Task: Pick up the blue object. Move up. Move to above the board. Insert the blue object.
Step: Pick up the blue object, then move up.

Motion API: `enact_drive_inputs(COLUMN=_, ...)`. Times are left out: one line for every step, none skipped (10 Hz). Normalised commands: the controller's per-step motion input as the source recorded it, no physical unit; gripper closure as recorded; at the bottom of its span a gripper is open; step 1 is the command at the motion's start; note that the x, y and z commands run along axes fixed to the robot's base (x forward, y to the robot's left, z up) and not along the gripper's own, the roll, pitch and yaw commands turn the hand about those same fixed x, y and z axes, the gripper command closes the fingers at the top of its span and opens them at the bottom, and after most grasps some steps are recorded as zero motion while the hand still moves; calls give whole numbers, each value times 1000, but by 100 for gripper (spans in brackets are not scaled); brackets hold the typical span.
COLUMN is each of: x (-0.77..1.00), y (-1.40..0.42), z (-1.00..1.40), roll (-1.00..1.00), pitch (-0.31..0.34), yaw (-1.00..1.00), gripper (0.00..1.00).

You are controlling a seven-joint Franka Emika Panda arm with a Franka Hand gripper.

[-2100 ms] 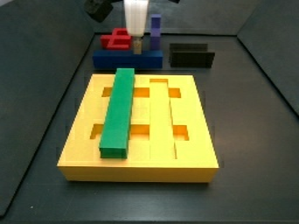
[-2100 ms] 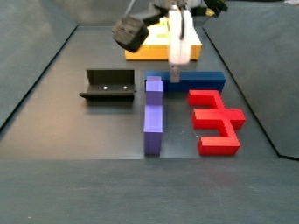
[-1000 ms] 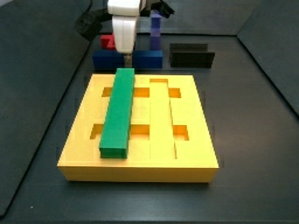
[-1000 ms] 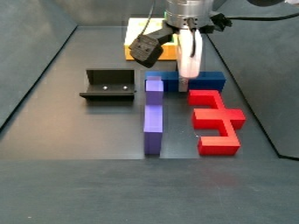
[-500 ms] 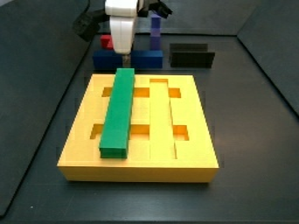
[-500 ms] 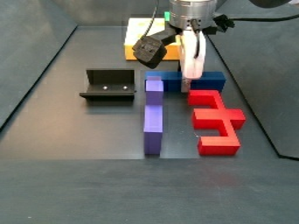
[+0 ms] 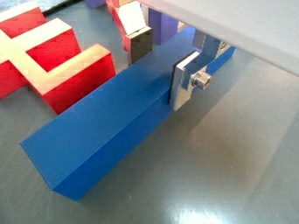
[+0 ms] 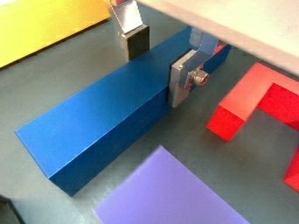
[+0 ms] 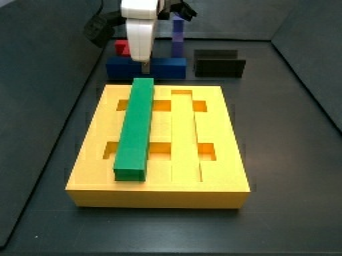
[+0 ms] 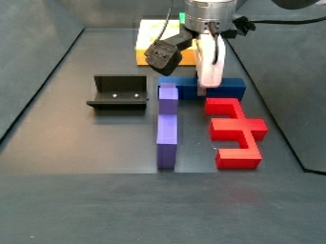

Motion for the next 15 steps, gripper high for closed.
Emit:
enact_drive_inputs(x=0, y=0, z=0, roll=0, pitch=0, yaw=0, gripper=100)
enact_drive_inputs(x=0, y=0, z=0, roll=0, pitch=0, yaw=0, gripper=100)
enact_drive_inputs(x=0, y=0, z=0, roll=0, pitch=0, yaw=0, gripper=100)
enact_drive_inputs(x=0, y=0, z=0, roll=0, pitch=0, yaw=0, gripper=100)
enact_drive_inputs(x=0, y=0, z=0, roll=0, pitch=0, yaw=0, gripper=100)
enact_drive_inputs(x=0, y=0, z=0, roll=0, pitch=0, yaw=0, gripper=100)
enact_drive_inputs(x=0, y=0, z=0, roll=0, pitch=0, yaw=0, gripper=100)
enact_drive_inputs(x=0, y=0, z=0, roll=0, pitch=0, yaw=0, gripper=100)
enact_drive_inputs(x=0, y=0, z=0, roll=0, pitch=0, yaw=0, gripper=100)
enact_drive_inputs(x=0, y=0, z=0, roll=0, pitch=0, yaw=0, gripper=100)
enact_drive_inputs(x=0, y=0, z=0, roll=0, pitch=0, yaw=0, gripper=100)
enact_drive_inputs(x=0, y=0, z=0, roll=0, pitch=0, yaw=0, gripper=100)
enact_drive_inputs(x=0, y=0, z=833, roll=0, pitch=0, yaw=0, gripper=100)
enact_drive_inputs(x=-55, y=35, z=792, roll=-14, pitch=26, yaw=62, gripper=100)
enact_drive_inputs(x=-82, y=20, z=594, roll=-10, pitch=29, yaw=46, gripper=100)
